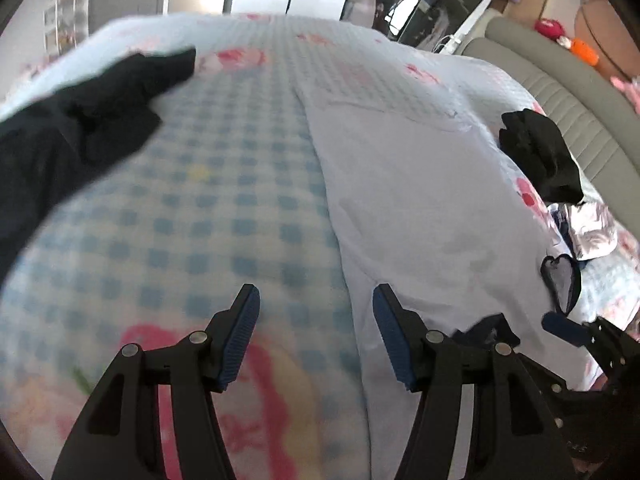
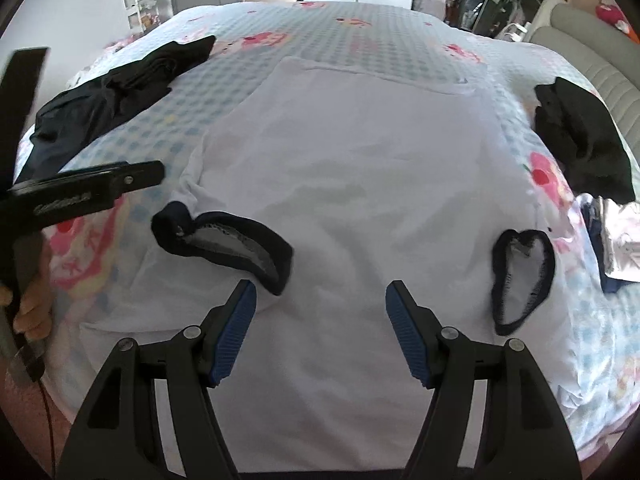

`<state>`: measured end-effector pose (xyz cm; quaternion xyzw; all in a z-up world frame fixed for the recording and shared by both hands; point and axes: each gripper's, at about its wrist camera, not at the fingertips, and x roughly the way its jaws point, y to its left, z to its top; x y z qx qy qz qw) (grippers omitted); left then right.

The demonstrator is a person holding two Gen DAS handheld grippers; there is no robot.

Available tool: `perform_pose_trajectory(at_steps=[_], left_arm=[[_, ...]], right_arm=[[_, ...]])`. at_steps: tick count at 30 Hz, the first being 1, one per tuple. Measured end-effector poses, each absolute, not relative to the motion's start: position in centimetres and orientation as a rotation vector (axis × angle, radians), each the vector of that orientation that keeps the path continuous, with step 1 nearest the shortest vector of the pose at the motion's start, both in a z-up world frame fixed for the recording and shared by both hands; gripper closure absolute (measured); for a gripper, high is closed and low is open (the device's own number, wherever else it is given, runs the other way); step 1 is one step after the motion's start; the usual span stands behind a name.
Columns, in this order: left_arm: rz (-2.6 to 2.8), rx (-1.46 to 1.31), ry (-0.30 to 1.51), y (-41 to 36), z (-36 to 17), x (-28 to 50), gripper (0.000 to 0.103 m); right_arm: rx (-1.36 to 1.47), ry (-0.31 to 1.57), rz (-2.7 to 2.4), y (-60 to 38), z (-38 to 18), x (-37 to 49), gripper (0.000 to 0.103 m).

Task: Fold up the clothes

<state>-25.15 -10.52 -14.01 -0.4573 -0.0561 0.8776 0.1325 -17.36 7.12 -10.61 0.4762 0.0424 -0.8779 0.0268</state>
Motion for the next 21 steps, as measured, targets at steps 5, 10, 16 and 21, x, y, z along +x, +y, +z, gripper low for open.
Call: perform_pose_trajectory(at_steps=[5, 10, 16, 21], left_arm=[[2.525, -1.309, -0.114, -9.9, -14.5, -25.1, 0.042], [2.515, -1.302, -0.212, -11.0, -14.6, -25.4, 0.042], [2.49, -1.241, -0.228, -10.9, -14.1, -25.0, 0.042], [2.421, -1.192, -0.12, -8.6, -13.8, -23.9, 0.042]], right_arm=[[1.464, 0.053, -2.782, 8.1, -10.7, -18.2, 0.034], [1.435, 0.074, -2.758, 6.6, -10.4, -20.1, 0.034], [1.424, 0.287, -2.673, 3.8, -10.7, -21.2, 0.034], [1.496, 0.303, -2.678, 4.2, -12.0, -23.3, 0.034]])
